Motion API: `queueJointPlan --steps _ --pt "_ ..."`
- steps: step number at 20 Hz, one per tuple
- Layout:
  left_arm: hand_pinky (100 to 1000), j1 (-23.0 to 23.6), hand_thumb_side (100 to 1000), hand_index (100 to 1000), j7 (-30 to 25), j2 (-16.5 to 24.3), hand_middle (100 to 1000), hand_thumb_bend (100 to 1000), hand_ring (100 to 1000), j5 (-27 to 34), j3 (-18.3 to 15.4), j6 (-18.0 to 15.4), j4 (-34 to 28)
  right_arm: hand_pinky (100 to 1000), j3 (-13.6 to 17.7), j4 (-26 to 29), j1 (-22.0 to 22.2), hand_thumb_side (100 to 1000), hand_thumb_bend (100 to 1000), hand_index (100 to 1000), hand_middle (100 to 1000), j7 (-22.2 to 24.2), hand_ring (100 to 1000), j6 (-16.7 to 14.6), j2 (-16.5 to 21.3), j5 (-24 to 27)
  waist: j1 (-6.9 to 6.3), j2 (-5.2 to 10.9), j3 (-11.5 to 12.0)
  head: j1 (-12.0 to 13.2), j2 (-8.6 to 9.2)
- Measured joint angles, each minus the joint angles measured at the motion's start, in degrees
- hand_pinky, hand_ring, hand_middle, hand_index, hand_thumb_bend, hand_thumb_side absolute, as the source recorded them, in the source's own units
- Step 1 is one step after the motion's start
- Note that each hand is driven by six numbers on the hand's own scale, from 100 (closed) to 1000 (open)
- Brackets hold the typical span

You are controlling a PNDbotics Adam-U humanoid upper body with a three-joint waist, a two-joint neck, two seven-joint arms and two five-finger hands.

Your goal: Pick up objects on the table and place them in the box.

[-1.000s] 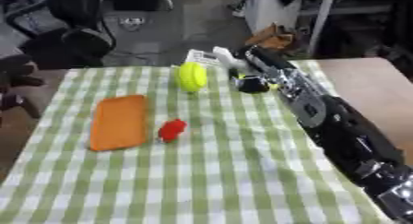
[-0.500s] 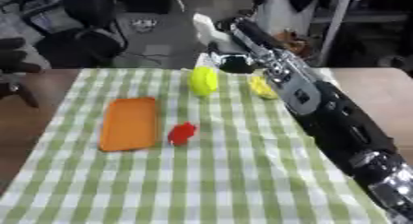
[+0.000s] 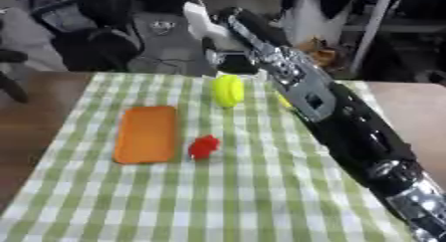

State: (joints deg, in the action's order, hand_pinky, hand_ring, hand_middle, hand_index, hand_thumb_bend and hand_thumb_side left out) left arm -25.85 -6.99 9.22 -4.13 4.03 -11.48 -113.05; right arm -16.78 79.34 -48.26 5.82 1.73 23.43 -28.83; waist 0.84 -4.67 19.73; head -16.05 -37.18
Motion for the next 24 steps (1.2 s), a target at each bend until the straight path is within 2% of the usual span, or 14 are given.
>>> queueJointPlan --steps 1,5,9,11,14,16,18,20,24 --pt "422 -0.4 881 793 -0.2 -0.3 808 216 705 0.5 0.2 -0.2 -0.2 100 -0.2 0.3 -0.2 152 100 725 621 0.1 336 -0.1 0.0 0.0 0.05 -0.02 0.5 -0.2 0.05" --pt "424 -2.1 879 793 -1.0 -1.6 808 220 705 1.7 0.9 -0.9 -0.4 100 -1.0 0.3 -0.6 149 100 726 623 1.2 339 -1.0 -0.9 -0.7 0.56 -0.52 2.9 -1.4 0.53" --pt "430 -2.9 871 793 -1.7 -2.5 808 232 706 2.4 1.4 -1.1 -0.4 100 -1.5 -0.6 -0.7 141 100 730 627 2.1 345 -2.1 -1.5 -2.1 1.05 -0.69 4.0 -2.0 0.83" --pt "437 -3.4 862 793 -2.0 -2.8 807 245 708 2.8 1.8 -1.4 -0.5 100 -2.0 -1.6 -0.7 137 100 733 632 3.0 349 -3.1 -1.9 -3.2 2.18 -0.88 5.7 -2.2 1.06" --pt "439 -4.5 861 793 -2.6 -3.4 807 249 708 3.4 2.4 -2.0 -0.5 100 -2.3 -3.2 -0.4 136 100 734 634 4.2 351 -4.7 -2.3 -5.4 4.69 -1.78 8.5 -2.6 1.29" --pt "440 -5.0 864 793 -3.0 -3.7 808 252 708 3.7 2.5 -2.2 -0.5 100 -2.3 -4.0 -0.1 135 100 735 635 4.6 352 -5.7 -2.9 -6.6 6.43 -1.94 9.6 -2.7 1.49" --pt "439 -5.4 868 793 -3.1 -3.8 808 253 707 3.8 2.5 -2.3 -0.5 100 -2.3 -4.5 -0.1 135 100 735 634 4.7 351 -6.5 -3.1 -7.5 7.50 -2.52 10.7 -2.6 1.53" --pt "438 -5.8 870 793 -3.3 -3.8 808 252 707 3.9 2.5 -2.5 -0.5 100 -2.2 -5.2 -0.1 136 100 735 634 4.6 351 -7.0 -3.1 -8.1 8.44 -3.41 11.2 -2.5 1.54" --pt "433 -6.1 878 792 -3.4 -3.8 809 247 706 4.1 2.5 -2.6 -0.5 100 -1.8 -6.4 0.1 140 100 733 635 4.3 349 -7.7 -3.2 -8.7 8.70 -3.83 11.4 -2.4 1.55"
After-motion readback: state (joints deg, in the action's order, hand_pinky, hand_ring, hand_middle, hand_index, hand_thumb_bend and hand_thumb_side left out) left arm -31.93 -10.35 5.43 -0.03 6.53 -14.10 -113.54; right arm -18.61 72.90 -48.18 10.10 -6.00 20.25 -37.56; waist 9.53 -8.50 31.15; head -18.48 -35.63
